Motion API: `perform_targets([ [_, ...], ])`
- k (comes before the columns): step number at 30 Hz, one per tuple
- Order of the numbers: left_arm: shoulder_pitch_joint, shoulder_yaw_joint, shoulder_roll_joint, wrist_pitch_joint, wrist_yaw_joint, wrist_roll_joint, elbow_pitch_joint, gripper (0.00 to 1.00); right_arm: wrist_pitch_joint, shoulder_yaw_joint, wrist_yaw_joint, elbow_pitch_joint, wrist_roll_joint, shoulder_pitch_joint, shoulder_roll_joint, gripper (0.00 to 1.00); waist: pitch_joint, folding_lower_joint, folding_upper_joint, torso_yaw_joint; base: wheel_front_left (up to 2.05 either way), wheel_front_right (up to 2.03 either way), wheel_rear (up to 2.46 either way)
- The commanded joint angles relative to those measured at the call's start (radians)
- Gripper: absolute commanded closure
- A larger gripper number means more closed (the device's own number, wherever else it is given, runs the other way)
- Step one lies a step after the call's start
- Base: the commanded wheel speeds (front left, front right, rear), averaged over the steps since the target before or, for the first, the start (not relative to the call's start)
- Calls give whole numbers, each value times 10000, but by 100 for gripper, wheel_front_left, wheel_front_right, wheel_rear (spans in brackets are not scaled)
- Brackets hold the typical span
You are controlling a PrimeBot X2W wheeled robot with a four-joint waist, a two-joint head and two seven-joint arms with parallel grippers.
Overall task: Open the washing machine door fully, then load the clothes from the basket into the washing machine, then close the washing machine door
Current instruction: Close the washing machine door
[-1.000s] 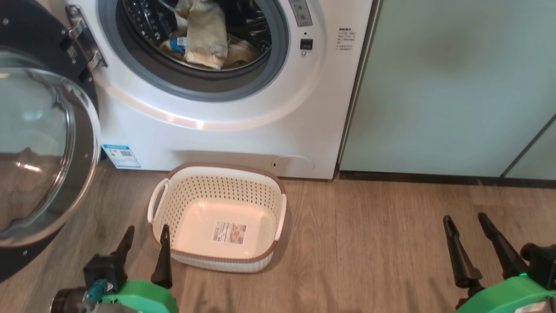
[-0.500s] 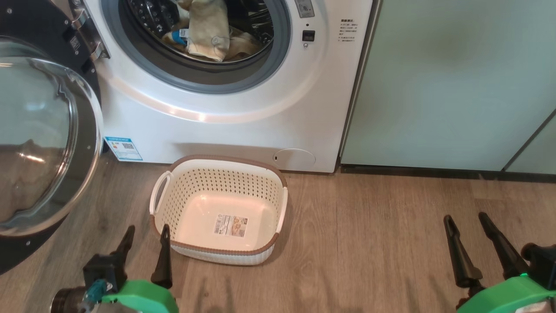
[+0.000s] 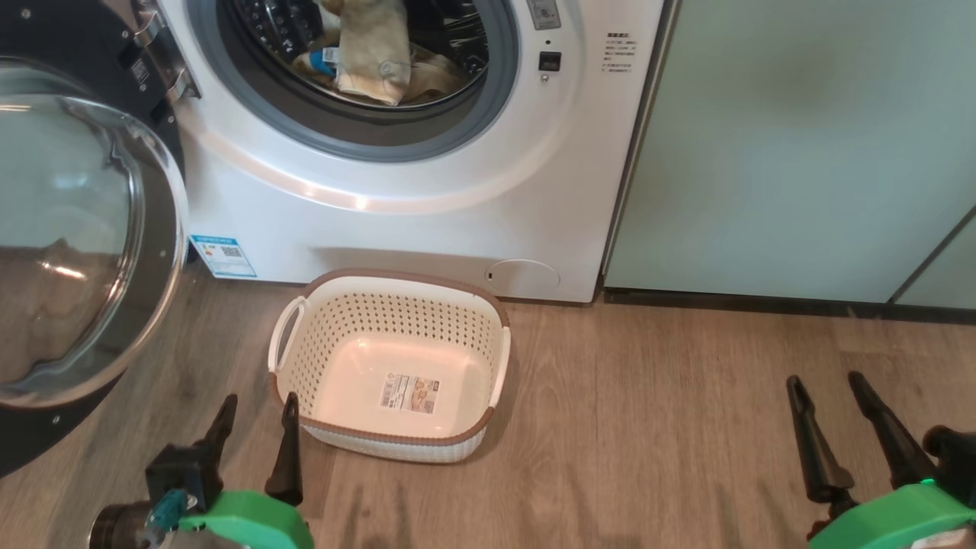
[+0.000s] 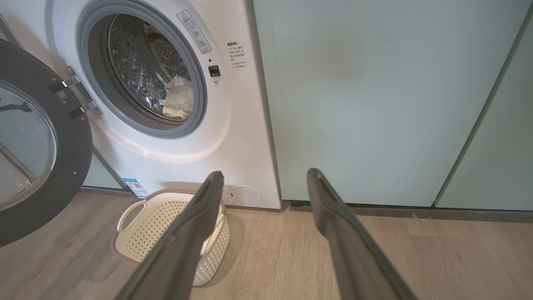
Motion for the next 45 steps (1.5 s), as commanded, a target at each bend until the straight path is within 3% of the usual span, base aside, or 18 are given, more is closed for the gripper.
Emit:
perform_targets([
  [1, -608, 380, 265, -124, -32, -31, -293, 0, -56, 93, 37, -355, -100, -303, -135, 0, 10, 0, 0, 37, 0, 0, 0],
  [7, -712, 312, 256, -147, -129, -26, -332, 0, -58, -12, 37, -380, -113, -284, -123, 0, 68, 0, 0, 402, 0, 0, 0],
  [32, -250, 863, 449, -196, 266, -42, -618, 0, 72, -48, 37, -373, -70, -6, -138, 0, -350, 0, 0, 3097, 0, 0, 0],
  [45, -100, 906, 548, -142, 320, -120, -783, 0, 88, 109, 37, -321, -90, 30, -99, 0, -405, 0, 0, 3600, 0, 0, 0],
])
